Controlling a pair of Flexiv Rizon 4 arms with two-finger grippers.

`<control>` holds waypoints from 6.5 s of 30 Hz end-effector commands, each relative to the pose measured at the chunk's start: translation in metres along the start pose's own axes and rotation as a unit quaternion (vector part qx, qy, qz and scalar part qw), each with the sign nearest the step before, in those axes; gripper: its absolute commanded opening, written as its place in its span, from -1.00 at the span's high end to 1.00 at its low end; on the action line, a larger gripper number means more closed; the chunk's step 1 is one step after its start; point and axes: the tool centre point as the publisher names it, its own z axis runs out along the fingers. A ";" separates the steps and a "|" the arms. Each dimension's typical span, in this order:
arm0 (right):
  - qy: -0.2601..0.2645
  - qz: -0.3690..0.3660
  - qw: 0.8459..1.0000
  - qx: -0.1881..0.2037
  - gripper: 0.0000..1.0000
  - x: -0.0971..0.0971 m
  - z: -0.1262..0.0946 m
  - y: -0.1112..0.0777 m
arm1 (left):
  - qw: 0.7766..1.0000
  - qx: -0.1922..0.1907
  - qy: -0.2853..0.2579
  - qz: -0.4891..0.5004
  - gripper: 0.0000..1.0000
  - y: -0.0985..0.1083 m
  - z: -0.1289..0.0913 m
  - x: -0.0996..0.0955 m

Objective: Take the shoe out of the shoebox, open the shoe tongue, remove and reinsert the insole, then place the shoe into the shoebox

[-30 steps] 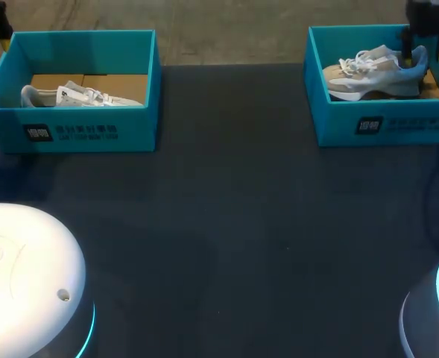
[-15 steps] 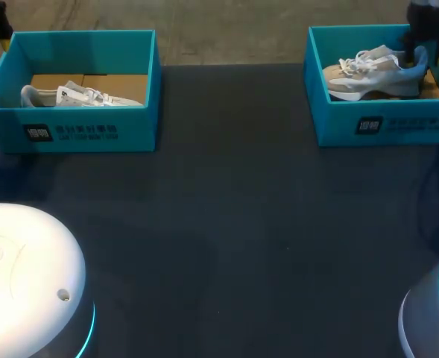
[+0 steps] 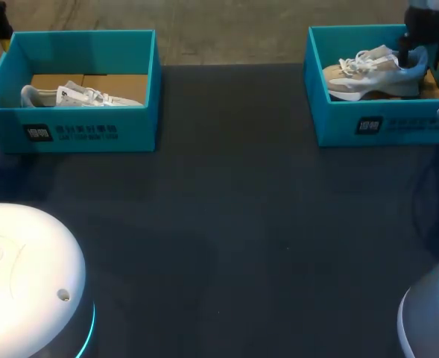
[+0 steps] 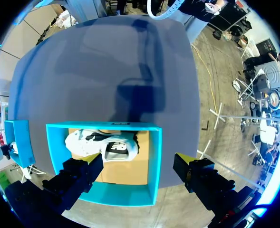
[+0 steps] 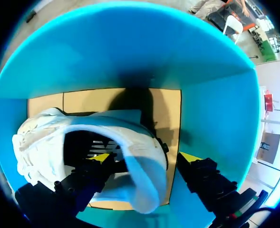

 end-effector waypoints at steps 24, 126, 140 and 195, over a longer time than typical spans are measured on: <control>0.027 -0.015 0.998 0.046 0.03 0.010 0.027 0.011 | 1.000 -0.001 0.001 0.000 -1.00 -0.001 0.000 0.000; -0.067 0.125 0.988 -0.066 1.00 0.051 -0.253 -0.246 | 1.000 -0.001 0.001 0.000 -1.00 -0.001 0.000 0.000; -0.067 0.125 0.988 -0.066 1.00 0.051 -0.253 -0.246 | 1.000 -0.001 0.001 0.000 -1.00 -0.001 0.000 0.000; -0.055 0.197 0.979 -0.005 1.00 0.186 -0.167 -0.472 | 1.000 -0.001 0.001 0.000 -1.00 -0.001 0.000 0.000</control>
